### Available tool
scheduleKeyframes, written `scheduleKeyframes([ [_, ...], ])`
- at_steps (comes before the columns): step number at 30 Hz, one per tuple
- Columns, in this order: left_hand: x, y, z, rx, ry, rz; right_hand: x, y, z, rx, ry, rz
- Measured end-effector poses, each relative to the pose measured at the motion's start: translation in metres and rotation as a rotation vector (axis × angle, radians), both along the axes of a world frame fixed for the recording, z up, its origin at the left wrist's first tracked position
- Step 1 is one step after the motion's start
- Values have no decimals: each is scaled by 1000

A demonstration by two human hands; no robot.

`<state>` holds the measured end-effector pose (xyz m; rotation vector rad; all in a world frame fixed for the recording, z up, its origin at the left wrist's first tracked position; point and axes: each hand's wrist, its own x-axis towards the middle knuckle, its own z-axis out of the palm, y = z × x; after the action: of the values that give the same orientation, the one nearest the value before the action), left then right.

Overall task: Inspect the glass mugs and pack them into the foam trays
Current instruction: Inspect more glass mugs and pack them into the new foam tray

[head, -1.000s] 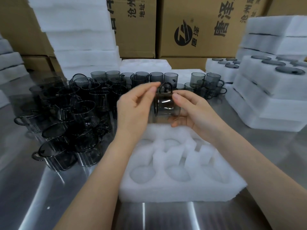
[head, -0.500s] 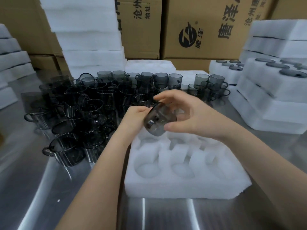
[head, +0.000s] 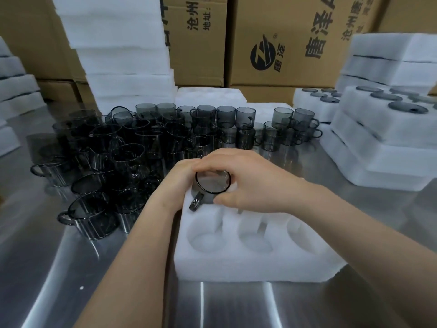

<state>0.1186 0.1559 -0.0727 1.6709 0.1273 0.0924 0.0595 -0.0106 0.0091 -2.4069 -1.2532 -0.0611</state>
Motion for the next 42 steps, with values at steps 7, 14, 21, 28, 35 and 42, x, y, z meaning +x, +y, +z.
scheduleKeyframes([
  [7,-2,0,2,-101,3,15,7,7,1,-178,-30,6],
  [14,-12,3,1,-96,55,-55,12,-1,-20,-441,69,-11],
  [21,-18,0,6,-130,89,-8,-1,-2,-20,-601,-39,-31],
  [28,-17,-5,13,-59,85,67,47,34,7,119,36,-263],
  [35,-19,-4,11,-41,59,77,95,90,3,44,77,-356],
  [42,-24,-4,14,20,26,77,102,98,-12,172,-32,-428],
])
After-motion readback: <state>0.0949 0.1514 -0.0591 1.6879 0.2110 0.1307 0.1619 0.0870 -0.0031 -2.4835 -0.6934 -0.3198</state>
